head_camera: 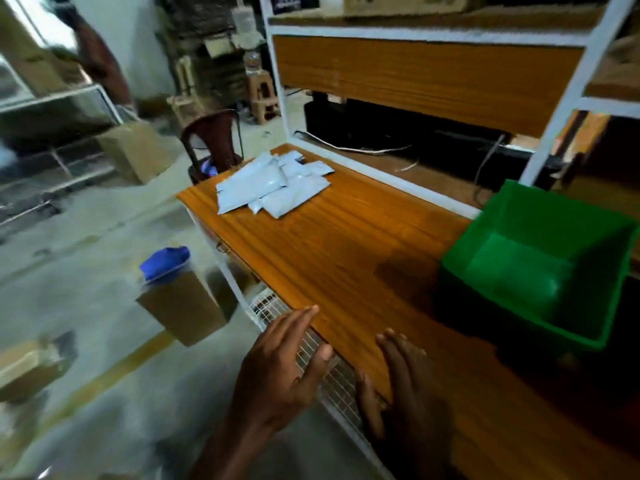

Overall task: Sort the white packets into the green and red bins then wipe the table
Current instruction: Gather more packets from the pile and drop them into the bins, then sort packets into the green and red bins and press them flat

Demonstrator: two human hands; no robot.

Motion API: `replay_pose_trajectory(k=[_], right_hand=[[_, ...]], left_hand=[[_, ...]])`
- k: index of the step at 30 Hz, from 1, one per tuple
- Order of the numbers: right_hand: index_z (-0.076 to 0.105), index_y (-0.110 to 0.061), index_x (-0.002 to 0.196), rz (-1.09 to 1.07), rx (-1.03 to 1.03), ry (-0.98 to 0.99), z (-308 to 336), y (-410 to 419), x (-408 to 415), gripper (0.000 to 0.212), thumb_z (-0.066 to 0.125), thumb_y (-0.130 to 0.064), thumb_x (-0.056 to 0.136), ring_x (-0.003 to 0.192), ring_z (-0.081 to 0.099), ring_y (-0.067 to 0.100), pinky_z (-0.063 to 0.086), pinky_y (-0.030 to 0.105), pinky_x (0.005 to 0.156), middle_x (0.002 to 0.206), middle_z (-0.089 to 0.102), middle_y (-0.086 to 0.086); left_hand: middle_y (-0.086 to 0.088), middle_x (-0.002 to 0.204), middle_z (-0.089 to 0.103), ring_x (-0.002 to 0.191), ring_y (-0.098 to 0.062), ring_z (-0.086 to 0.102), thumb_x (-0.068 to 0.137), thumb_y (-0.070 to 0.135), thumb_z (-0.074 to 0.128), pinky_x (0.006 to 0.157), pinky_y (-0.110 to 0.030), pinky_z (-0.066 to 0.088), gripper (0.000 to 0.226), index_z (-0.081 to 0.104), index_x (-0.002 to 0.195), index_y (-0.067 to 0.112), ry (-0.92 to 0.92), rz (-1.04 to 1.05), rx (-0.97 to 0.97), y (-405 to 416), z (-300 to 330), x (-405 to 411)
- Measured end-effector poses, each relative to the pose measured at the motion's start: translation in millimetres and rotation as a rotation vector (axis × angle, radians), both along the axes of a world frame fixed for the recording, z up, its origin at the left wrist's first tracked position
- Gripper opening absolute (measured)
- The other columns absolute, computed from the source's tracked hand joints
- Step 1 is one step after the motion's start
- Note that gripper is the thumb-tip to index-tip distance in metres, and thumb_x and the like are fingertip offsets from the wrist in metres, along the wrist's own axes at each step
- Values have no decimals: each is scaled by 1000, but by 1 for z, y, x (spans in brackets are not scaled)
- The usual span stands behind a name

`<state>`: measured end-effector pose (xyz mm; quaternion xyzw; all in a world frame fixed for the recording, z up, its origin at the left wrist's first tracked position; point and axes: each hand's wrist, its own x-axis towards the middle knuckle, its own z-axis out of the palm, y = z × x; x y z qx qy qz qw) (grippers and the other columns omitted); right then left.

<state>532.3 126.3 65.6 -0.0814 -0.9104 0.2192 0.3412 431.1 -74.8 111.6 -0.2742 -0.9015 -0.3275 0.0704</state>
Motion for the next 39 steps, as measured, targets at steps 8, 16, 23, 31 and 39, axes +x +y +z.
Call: replay_pose_trajectory(k=[8, 16, 23, 31, 39], right_hand=[[51, -18, 139, 82, -179, -155, 3, -147, -178, 62, 36, -61, 97, 128, 58, 26, 56, 55, 91, 143, 58, 7], [46, -20, 147, -30, -266, -178, -3, -195, -339, 66, 35, -61, 95, 140, 44, 26, 44, 53, 109, 155, 45, 5], [40, -22, 151, -157, -293, -214, -15, -167, -484, 70, 31, -62, 95, 147, 34, 26, 33, 47, 116, 161, 34, 6], [31, -19, 156, -404, -320, -307, -33, -125, -604, 75, 22, -63, 95, 153, 18, 28, 22, 48, 123, 166, 21, 8], [27, -18, 158, -490, -430, -408, -59, -104, -647, 75, 8, -59, 98, 155, 10, 34, 18, 53, 123, 167, 14, 16]], left_hand=[[33, 147, 28, 136, 7, 30, 92, 74, 28, 106, -24, 36, 55, 21, 145, 59, -25, 140, -1, -128, -27, -135], [18, 160, 28, 145, -1, 22, 91, 76, 25, 116, -36, 33, 69, 25, 152, 44, -54, 50, -55, -177, -32, -295], [19, 163, 13, 151, -9, 11, 90, 79, 18, 121, -41, 22, 73, 18, 154, 44, -15, -174, -218, -161, -49, -467], [16, 165, -2, 151, -7, -9, 97, 70, 26, 122, -33, -5, 66, 9, 156, 46, 136, -473, -394, -126, -48, -622], [6, 167, -11, 154, -22, -12, 96, 69, 23, 122, -57, 13, 69, 5, 157, 43, 220, -720, -543, -67, -104, -680]])
